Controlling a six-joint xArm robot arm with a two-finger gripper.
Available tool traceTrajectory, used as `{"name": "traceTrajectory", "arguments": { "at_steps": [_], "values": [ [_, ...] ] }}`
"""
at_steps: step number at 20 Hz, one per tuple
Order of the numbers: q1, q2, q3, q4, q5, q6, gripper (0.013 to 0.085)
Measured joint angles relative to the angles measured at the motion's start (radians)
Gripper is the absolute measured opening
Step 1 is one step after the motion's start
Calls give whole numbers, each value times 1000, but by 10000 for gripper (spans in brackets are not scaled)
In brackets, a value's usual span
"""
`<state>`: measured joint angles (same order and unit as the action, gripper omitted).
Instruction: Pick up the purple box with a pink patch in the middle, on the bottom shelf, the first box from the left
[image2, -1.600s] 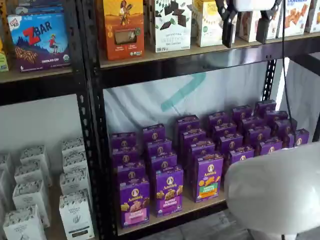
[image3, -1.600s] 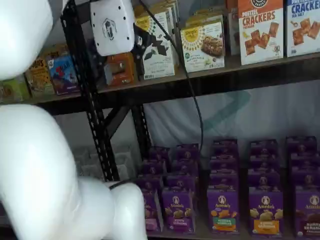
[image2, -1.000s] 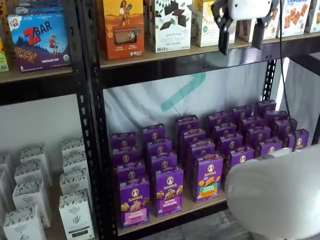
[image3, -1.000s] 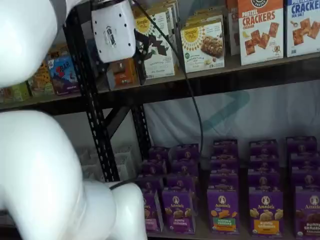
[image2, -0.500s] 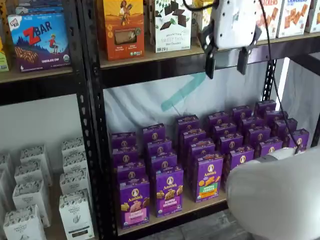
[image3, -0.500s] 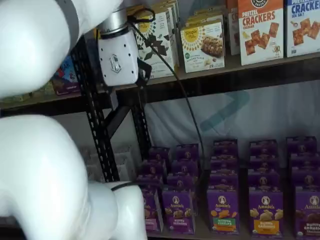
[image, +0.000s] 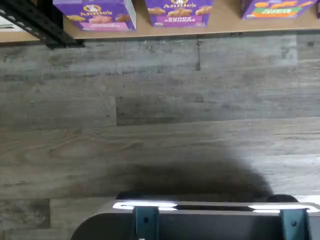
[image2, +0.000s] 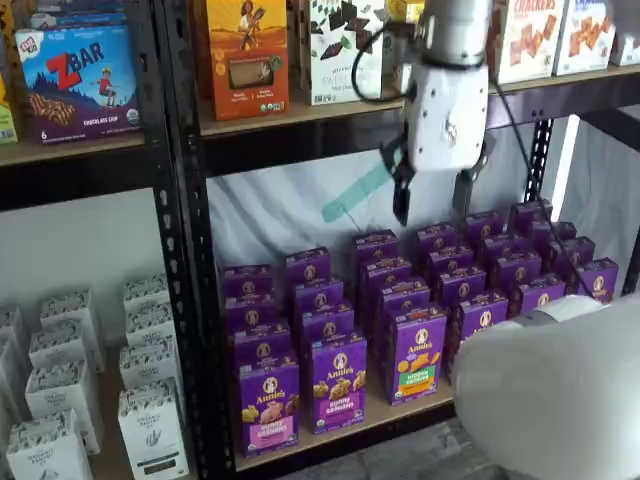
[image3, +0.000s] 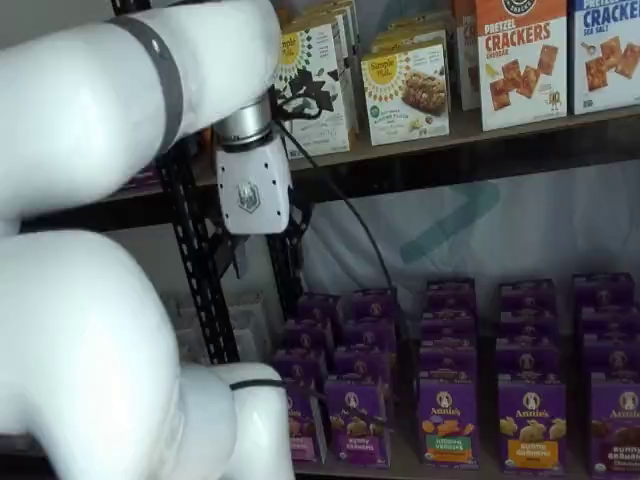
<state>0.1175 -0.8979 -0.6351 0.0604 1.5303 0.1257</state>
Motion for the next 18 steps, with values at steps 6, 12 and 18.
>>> {"name": "traceTrajectory", "arguments": {
  "at_steps": [6, 12, 18],
  "values": [
    [38, 47, 154, -1, -177, 28, 850],
    [84, 91, 291, -31, -426, 76, 850],
    [123, 208, 350, -58, -618, 125, 850]
  ]
}}
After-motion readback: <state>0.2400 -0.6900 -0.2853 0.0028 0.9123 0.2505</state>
